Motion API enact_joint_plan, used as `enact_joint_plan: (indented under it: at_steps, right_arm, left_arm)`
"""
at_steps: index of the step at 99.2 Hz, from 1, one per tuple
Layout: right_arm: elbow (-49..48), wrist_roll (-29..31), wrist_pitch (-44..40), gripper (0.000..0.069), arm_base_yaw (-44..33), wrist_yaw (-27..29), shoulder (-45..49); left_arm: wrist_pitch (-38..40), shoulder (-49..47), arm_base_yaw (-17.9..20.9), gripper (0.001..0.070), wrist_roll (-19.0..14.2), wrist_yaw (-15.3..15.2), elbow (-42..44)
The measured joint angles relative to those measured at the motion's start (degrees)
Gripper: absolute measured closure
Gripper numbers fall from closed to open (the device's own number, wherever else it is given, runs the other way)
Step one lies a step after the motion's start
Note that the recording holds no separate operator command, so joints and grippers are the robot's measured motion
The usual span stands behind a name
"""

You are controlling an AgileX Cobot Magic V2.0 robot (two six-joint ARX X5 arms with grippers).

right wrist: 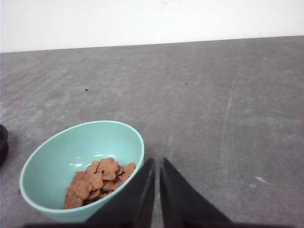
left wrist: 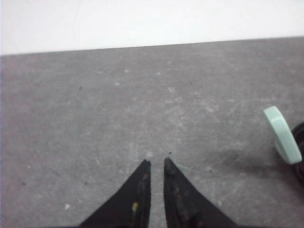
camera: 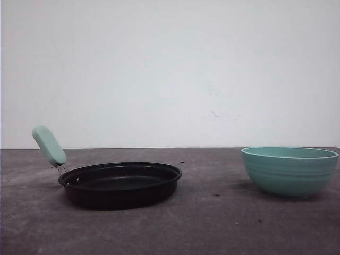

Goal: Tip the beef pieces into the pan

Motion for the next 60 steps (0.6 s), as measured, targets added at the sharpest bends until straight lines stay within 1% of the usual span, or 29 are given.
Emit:
enact_joint_plan:
  at_steps: [6, 16, 21, 25, 31, 38, 60]
  right_arm:
    - [0.0, 0.02, 0.0, 0.0674, 0.0, 0.0, 0.0]
    - [0.0, 0.0, 0.0, 0.0674, 0.0, 0.0, 0.0]
    - [0.0, 0.02, 0.0, 0.0674, 0.0, 0.0, 0.0]
    - [0.0, 0.0, 0.0, 0.0674, 0.0, 0.0, 0.0]
    - [0.0, 0.0, 0.0, 0.0674, 0.0, 0.0, 0.0]
    - [0.0, 0.02, 0.04, 0.0674, 0.0, 0.0, 0.0]
    - [-0.02, 0.09, 2.86, 0.0674, 0.0, -0.17, 0.0]
  left_arm:
    - [0.0, 0.0, 0.0, 0.0686, -3.39, 0.02, 0.0]
    - [0.0, 0.0, 0.0, 0.0686, -10.01, -0.02, 0.0]
    - [0.0, 0.0, 0.0, 0.0686, -12.63, -0.04, 0.0]
    - [0.0, 0.0, 0.0, 0.0686, -14.12, -0.04, 0.0]
    - [0.0, 0.0, 0.0, 0.0686, -15.45, -0.04, 0.0]
    - [0.0, 0.0, 0.0, 0.0686, -16.24, -0.04, 0.0]
    - [-0.02, 0.0, 0.0, 0.0686, -17.09, -0.04, 0.0]
